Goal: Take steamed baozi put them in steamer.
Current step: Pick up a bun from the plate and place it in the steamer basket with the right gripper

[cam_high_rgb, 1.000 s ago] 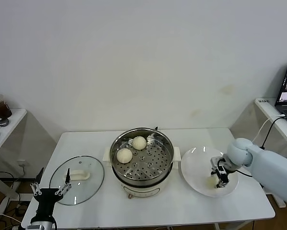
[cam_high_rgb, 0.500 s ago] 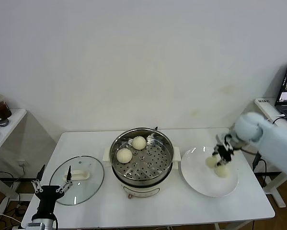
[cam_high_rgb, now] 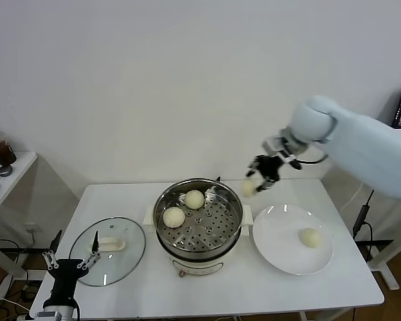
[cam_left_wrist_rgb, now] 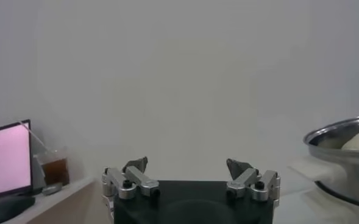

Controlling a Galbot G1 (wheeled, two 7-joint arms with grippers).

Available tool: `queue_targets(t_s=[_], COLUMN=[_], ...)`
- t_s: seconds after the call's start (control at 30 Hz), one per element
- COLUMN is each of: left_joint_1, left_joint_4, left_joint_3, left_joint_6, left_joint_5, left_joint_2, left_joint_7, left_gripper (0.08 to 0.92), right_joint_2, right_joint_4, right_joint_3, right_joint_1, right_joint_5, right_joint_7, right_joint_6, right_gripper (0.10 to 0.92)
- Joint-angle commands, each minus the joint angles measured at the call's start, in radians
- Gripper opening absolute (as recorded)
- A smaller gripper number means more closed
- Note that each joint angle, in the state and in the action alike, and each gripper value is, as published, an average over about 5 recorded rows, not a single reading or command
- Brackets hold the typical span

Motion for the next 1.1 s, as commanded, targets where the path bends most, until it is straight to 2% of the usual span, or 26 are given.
queue_targets(t_s=[0.03,0.3,0.6,0.87,1.1], left_joint_1=[0.001,0.003,-0.001,-0.002,-0.002], left_joint_4=[-0.001,0.000,0.007,0.013,0.014], left_joint_3=[-0.006,-0.029,-0.033,-0.034,-0.032], left_joint_6=[0.000,-0.001,-0.001,-0.002,-0.003], left_joint_5=[0.000,-0.008,-0.008,-0.007,-0.006], left_joint_2=[-0.001,0.000,-0.005,-0.008,-0.013], left_joint_7=[0.000,-0.001,-0.002,-0.003,-0.003], left_gripper=[0.823,0.823,0.823,0.823,0.823], right_joint_2=[0.287,0.354,0.345,0.316,0.302], right_joint_4=[0.025,-0.016,-0.014,-0.037,-0.027], right_joint_3=[-0.190,-0.224,-0.232,-0.222,-0.226], right_joint_1=[0.084,0.017,-0.030,-0.068,-0.077], right_joint_5=[-0.014,-0.204,-0.314,-0.378,-0.347], right_joint_7=[0.062,0.097,0.104,0.112,0.118], right_joint_6=[0.235,0.405,0.516,0.582,0.585], right_gripper=[0.464,0.467,0.468,0.477,0.504])
